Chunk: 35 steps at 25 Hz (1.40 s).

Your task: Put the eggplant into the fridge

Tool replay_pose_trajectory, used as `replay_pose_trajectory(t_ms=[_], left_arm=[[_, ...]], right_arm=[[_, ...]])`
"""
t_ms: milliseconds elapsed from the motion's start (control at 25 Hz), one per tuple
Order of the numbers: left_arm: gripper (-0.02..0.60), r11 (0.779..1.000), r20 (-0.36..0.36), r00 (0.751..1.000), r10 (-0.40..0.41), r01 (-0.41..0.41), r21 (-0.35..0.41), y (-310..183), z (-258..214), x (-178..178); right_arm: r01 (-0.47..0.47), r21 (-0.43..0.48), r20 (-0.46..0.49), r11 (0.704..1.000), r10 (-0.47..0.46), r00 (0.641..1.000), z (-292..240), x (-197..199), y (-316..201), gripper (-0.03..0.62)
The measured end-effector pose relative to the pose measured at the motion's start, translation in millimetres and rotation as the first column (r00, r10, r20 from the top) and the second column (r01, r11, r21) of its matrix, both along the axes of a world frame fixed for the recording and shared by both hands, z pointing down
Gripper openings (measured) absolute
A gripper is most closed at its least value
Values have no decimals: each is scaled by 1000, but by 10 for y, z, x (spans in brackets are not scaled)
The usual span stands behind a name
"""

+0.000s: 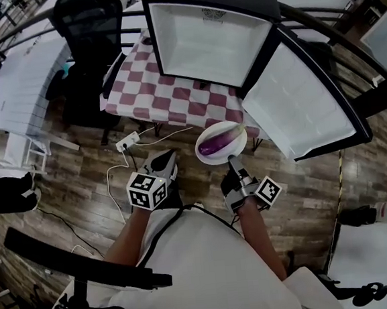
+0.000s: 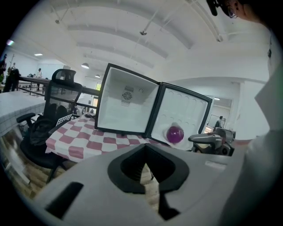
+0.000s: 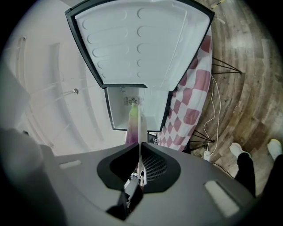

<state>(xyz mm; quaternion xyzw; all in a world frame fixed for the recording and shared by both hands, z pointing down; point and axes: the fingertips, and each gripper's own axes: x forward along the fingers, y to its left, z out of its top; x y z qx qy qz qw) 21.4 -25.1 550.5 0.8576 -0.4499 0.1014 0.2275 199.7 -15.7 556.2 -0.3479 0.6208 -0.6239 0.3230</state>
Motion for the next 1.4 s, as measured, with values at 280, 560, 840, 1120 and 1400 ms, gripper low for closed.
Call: replay_pose_trajectory(t_ms=[280, 560, 840, 1120, 1400], left_arm=[[3, 998, -3, 998, 56, -56, 16, -762, -105, -138], [3, 993, -11, 993, 113, -113, 39, -1459, -252, -289], [3, 988, -19, 988, 155, -154, 32, -2010, -253, -531], [3, 978, -25, 979, 204, -203, 38, -2479, -249, -706], [3, 969, -39, 968, 246, -244, 42, -2787, -254, -831]], right_arm=[[-28, 6, -10, 1000, 28, 1000, -69, -220, -642, 26], [-70, 11, -14, 998, 70, 997, -157, -457, -1252, 26], [-115, 8, -24, 993, 115, 993, -156, -687, -1739, 26], [-166, 2, -28, 986, 166, 986, -106, -881, -2139, 26], [-209, -24, -61, 978, 207, 976, 10, -969, -2408, 26]])
